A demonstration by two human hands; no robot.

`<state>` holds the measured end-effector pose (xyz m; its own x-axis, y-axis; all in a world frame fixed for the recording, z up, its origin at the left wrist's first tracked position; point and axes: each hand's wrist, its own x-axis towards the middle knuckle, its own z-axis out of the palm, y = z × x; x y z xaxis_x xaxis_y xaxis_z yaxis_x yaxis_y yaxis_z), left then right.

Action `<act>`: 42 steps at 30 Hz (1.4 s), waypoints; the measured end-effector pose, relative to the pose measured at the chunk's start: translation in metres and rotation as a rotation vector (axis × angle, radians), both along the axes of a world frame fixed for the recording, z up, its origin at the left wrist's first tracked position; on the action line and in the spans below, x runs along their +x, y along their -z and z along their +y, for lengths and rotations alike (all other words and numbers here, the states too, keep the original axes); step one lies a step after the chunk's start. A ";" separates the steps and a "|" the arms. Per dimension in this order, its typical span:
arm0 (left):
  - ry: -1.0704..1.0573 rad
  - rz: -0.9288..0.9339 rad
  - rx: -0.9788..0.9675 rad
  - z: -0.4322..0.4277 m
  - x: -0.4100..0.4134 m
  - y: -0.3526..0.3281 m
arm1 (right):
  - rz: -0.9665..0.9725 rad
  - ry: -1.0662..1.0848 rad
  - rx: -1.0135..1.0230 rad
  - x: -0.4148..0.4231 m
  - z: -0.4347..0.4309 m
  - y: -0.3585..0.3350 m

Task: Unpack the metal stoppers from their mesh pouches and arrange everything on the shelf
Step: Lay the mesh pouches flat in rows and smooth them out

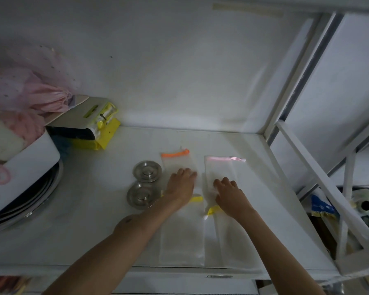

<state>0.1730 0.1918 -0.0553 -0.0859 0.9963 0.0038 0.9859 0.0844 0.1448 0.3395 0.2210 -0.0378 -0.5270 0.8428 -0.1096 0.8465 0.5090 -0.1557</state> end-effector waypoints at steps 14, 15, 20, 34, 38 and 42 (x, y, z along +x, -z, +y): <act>0.020 -0.126 -0.098 -0.008 -0.018 0.003 | 0.165 0.106 0.032 0.000 0.007 0.002; 0.007 -0.112 -0.113 -0.008 -0.017 0.005 | 0.130 0.112 0.017 -0.001 0.007 0.003; -0.024 -0.065 -0.068 -0.006 -0.012 0.000 | 0.051 0.143 0.039 -0.010 0.011 0.005; -0.063 -0.016 -0.044 -0.033 0.001 -0.032 | 0.140 0.102 0.099 0.002 -0.005 -0.021; 0.024 -0.092 0.040 -0.093 0.022 -0.023 | 0.221 0.086 0.093 0.042 -0.066 -0.019; 0.038 -0.113 -0.029 -0.136 0.034 0.007 | 0.216 0.075 0.075 0.062 -0.099 0.014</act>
<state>0.2069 0.0555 -0.0626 -0.0466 0.9984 -0.0325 0.9659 0.0533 0.2535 0.4017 0.1220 -0.0521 -0.4667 0.8821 0.0633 0.8337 0.4627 -0.3014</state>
